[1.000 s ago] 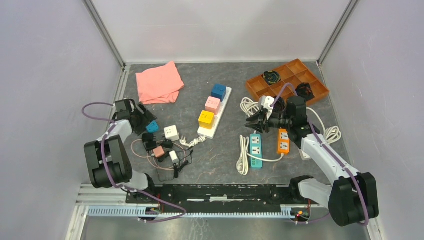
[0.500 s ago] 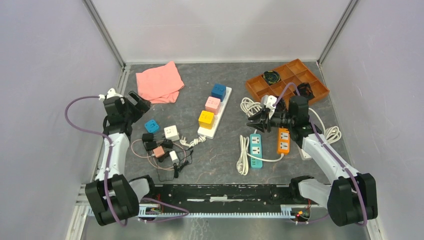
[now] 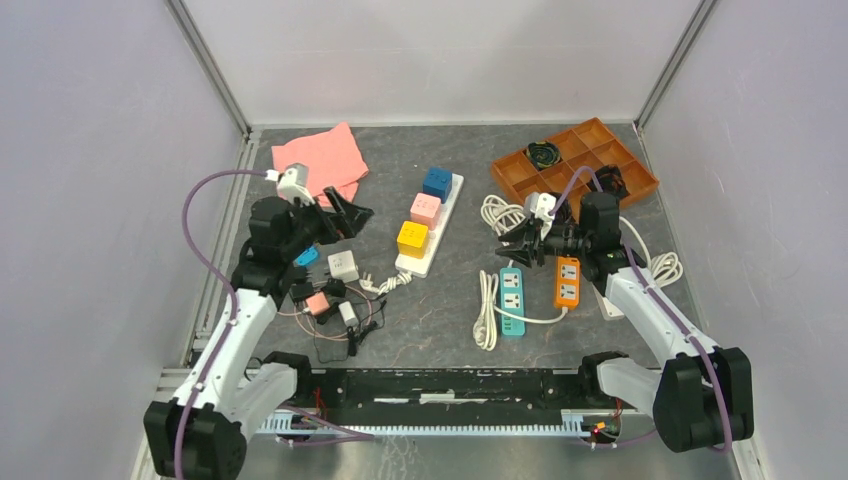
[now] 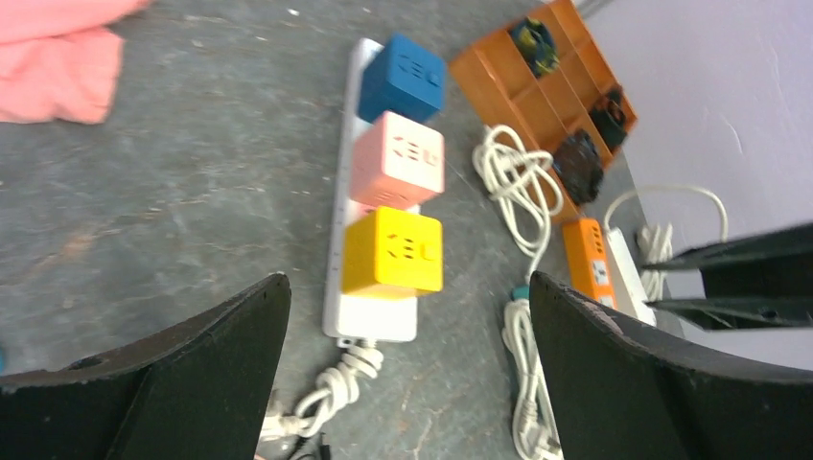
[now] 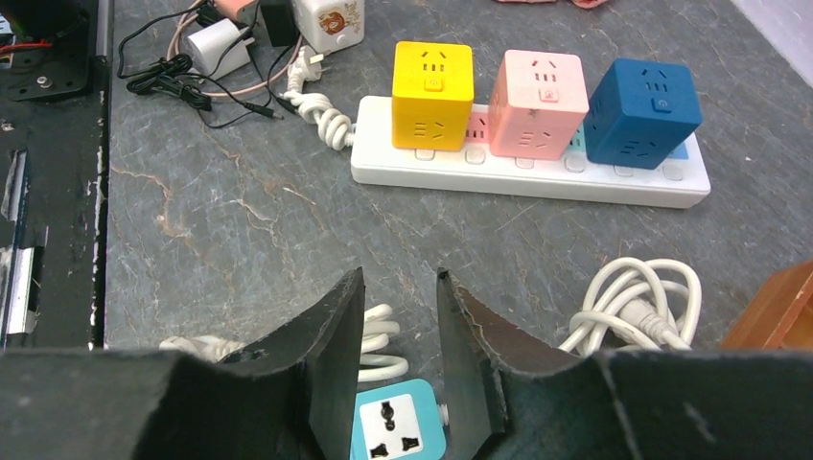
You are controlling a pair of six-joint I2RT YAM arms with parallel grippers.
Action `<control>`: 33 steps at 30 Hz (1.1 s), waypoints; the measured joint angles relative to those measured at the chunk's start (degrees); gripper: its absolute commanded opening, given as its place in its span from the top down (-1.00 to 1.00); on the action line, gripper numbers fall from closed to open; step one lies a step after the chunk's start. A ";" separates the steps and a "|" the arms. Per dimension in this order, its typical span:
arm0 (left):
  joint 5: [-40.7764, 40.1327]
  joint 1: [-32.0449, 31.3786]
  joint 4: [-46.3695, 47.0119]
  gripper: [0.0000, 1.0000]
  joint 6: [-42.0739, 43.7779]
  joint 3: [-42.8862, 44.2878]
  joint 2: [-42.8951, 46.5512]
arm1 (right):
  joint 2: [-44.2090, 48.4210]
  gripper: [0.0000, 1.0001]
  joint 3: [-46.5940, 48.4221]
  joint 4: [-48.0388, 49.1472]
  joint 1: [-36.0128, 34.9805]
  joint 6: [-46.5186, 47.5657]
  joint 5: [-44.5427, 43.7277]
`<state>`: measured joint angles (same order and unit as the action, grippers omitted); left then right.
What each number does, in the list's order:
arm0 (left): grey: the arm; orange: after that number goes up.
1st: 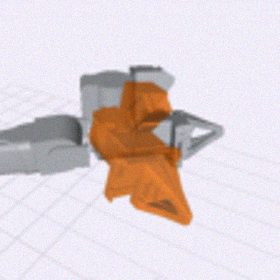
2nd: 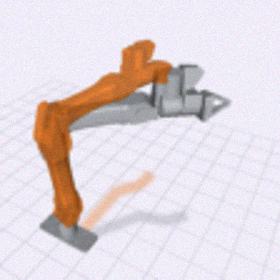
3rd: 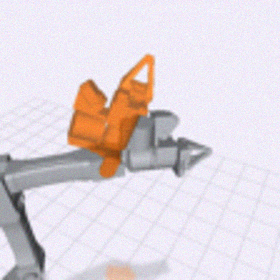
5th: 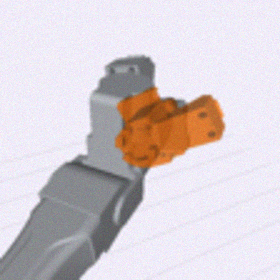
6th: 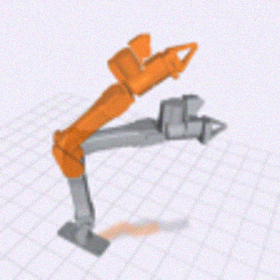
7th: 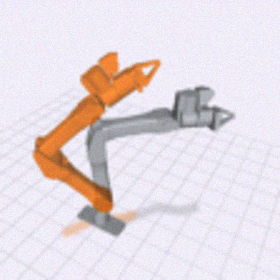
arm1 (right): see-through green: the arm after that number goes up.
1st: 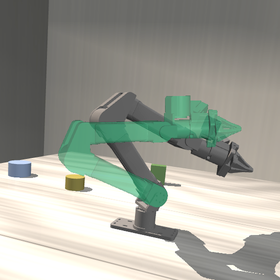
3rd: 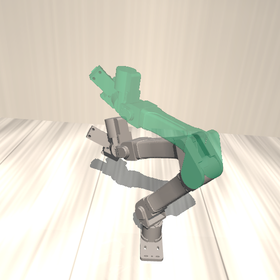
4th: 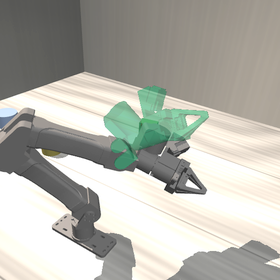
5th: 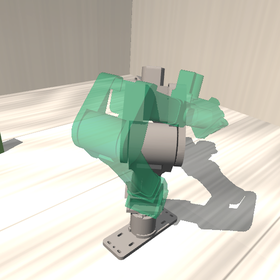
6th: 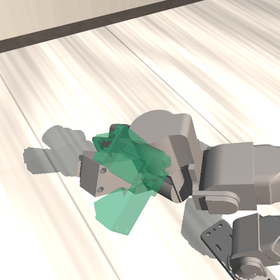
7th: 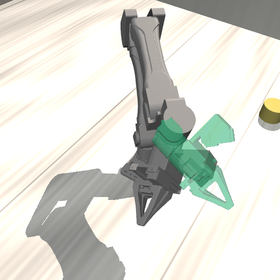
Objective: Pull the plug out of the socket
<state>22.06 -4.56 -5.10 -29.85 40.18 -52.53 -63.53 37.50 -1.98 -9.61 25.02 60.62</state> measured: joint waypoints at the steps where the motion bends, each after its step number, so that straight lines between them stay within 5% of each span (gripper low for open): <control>1: -1.16 -2.58 -0.42 -0.99 0.11 0.17 0.48 | 0.00 0.17 0.00 -0.02 0.00 0.09 0.11; 7: -10.10 -12.96 -4.42 -0.99 2.03 1.49 0.66 | 0.00 0.07 0.00 -0.42 0.00 0.70 0.87; 15: -25.81 -28.15 -9.44 -0.99 6.69 7.21 -3.80 | -0.02 -0.56 0.00 -2.03 0.00 2.29 1.05; 33: -29.90 -30.71 -8.07 -0.99 13.73 7.15 -6.95 | -0.09 -0.67 0.00 -2.95 0.02 3.41 0.98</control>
<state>-7.84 -35.27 -13.17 -16.12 47.33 -59.48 -63.61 37.50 -4.93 -9.58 28.42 61.60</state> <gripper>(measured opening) 0.994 0.834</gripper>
